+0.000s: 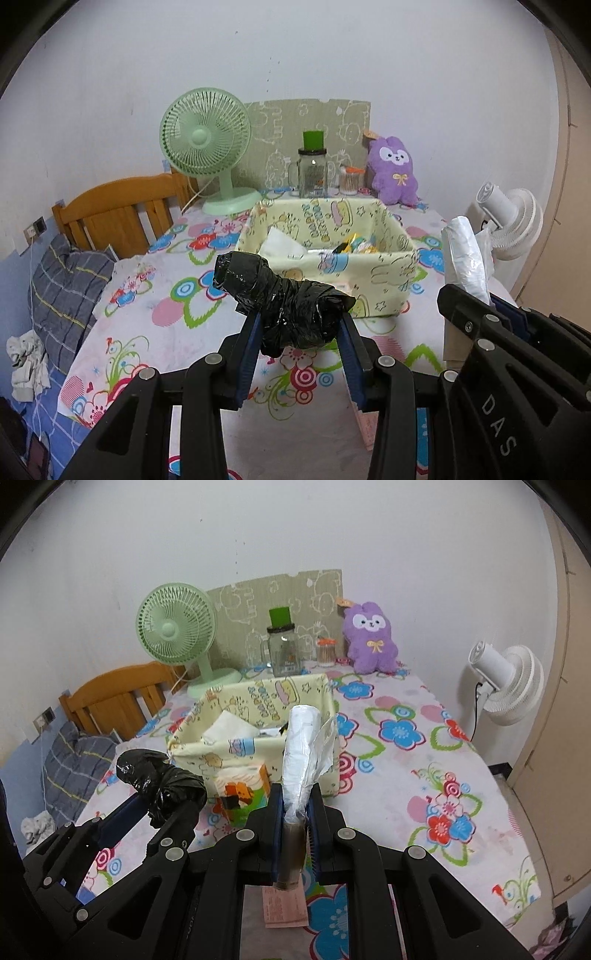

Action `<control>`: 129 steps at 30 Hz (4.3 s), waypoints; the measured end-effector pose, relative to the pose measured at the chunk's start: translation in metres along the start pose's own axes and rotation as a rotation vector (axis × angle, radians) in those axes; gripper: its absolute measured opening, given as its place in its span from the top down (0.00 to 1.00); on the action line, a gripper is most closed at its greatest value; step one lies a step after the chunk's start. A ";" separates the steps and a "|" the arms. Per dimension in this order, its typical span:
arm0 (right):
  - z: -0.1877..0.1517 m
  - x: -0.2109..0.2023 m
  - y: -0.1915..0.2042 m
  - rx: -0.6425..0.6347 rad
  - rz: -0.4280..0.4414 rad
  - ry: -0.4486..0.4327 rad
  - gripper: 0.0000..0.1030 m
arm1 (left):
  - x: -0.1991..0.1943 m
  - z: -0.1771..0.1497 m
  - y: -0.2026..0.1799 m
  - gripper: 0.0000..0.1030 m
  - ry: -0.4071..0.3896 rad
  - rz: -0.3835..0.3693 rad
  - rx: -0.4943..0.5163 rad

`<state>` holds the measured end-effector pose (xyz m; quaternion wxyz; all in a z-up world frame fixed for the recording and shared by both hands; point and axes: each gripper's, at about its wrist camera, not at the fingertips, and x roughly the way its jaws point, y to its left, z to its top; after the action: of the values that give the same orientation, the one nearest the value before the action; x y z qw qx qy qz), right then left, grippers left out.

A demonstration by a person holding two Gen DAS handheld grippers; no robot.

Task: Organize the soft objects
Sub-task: 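Lift the black umbrella with the left tool while the right tool carries the white bag toward the box, then lower the umbrella into the box and open the left tool while the right tool releases the bag inside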

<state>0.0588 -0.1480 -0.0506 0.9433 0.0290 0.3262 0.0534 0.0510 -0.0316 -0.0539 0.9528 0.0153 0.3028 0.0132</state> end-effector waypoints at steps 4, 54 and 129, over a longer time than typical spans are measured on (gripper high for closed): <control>0.007 -0.007 -0.002 -0.003 0.000 -0.011 0.85 | -0.006 0.007 -0.002 0.60 -0.011 -0.001 0.003; 0.093 0.077 0.005 -0.070 0.046 -0.022 0.85 | 0.080 0.088 0.004 0.60 -0.026 -0.057 0.013; 0.089 0.112 0.018 -0.213 0.112 0.074 0.25 | 0.096 0.073 0.011 0.02 0.056 -0.117 0.135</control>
<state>0.1997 -0.1184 -0.0472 0.9240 -0.0550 0.3512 0.1413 0.1712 -0.0190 -0.0488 0.9399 0.0613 0.3299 -0.0626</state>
